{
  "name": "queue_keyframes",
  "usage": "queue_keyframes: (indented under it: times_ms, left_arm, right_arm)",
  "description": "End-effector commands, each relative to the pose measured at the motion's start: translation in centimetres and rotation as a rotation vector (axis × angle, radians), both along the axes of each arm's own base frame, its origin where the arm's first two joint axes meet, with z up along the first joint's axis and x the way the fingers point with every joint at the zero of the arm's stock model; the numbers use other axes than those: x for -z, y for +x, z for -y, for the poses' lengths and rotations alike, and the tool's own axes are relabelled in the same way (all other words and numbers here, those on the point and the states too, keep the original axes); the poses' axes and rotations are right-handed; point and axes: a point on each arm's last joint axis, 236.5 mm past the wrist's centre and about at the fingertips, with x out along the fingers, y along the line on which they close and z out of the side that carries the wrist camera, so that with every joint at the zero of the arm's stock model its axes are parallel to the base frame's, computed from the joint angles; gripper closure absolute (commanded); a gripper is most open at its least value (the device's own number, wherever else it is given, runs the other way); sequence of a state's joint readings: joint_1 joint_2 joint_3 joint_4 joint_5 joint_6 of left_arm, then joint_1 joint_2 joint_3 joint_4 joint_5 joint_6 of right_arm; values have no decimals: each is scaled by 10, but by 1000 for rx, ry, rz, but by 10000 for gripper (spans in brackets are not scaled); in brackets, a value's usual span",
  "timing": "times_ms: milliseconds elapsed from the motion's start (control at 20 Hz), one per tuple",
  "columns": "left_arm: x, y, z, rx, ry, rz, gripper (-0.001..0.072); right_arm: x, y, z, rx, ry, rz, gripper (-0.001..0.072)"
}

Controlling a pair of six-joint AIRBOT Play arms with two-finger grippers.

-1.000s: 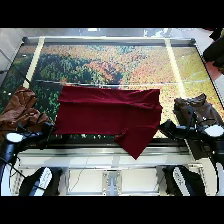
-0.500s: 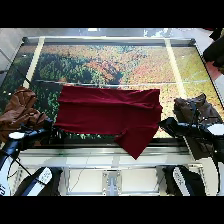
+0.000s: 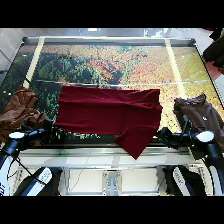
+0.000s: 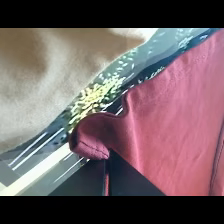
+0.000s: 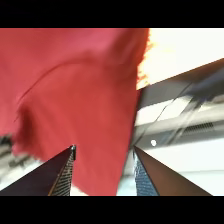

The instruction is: Fold the shirts.

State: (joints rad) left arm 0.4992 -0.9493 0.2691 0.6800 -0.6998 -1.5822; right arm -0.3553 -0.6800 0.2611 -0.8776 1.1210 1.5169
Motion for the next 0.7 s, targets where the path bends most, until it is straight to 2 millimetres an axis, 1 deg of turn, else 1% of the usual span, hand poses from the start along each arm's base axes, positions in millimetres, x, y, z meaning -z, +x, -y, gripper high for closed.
queue_keyframes:
  times_ms: [0, 200, 350, 450, 500, 550, 600, 650]
  left_arm:
    - [0, 0, 0, 2, 2, 2, 699]
    - [0, 0, 0, 3, 3, 2, 699]
    - [0, 0, 0, 3, 2, 2, 699]
    - [0, -1, 2, 8, -4, -1, 699]
    - [0, -1, 3, 12, -8, -3, 699]
    - [-1, -2, 4, 14, -11, -3, 699]
    - [-2, -1, 4, 16, -11, 1, 699]
    - [-6, 0, 4, 19, -6, 15, 699]
  right_arm:
    - [26, 6, -7, 83, 0, 29, 302]
    - [31, 11, -24, 45, 1, 47, 304]
    - [44, -4, -39, -26, 9, -20, 304]
    - [49, -10, -47, -51, 20, -52, 307]
    - [48, -10, -51, -51, 33, -53, 416]
    - [44, -9, -56, -50, 54, -48, 643]
    - [38, -7, -63, -69, 79, -32, 701]
    - [28, -6, -73, -124, 107, -8, 700]
